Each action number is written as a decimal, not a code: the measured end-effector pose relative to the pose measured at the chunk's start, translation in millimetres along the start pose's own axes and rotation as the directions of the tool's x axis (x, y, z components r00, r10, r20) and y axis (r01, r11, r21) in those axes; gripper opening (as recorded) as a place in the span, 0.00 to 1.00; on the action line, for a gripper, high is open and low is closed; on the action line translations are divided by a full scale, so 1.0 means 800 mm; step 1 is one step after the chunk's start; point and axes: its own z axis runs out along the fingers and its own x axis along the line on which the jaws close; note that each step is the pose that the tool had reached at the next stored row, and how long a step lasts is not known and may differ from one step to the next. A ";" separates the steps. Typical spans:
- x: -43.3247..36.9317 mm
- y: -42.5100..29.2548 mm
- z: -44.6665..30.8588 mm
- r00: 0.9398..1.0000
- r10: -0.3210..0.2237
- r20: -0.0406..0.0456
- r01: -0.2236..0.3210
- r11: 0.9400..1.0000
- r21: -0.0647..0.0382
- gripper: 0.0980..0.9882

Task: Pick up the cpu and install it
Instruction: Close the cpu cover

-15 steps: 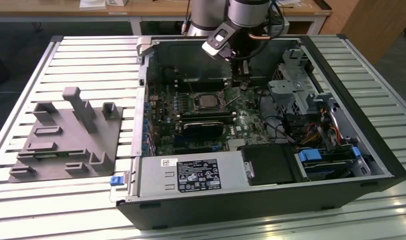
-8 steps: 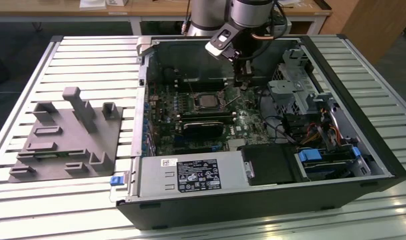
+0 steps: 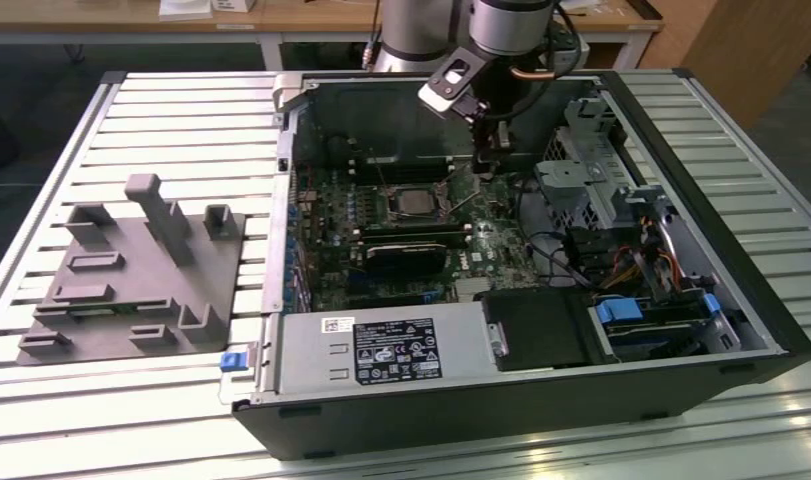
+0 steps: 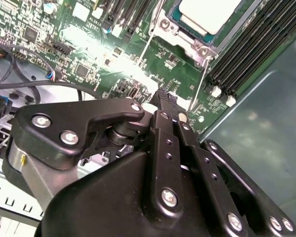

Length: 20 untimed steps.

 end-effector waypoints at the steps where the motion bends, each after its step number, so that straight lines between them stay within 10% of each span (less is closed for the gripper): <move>1: 0.000 0.0012 0.0003 1.000 0.000 0.000 0.000 1.000 0.000 0.01; 20: 0.008 0.0224 0.0147 1.000 0.000 0.006 0.000 1.000 0.001 0.01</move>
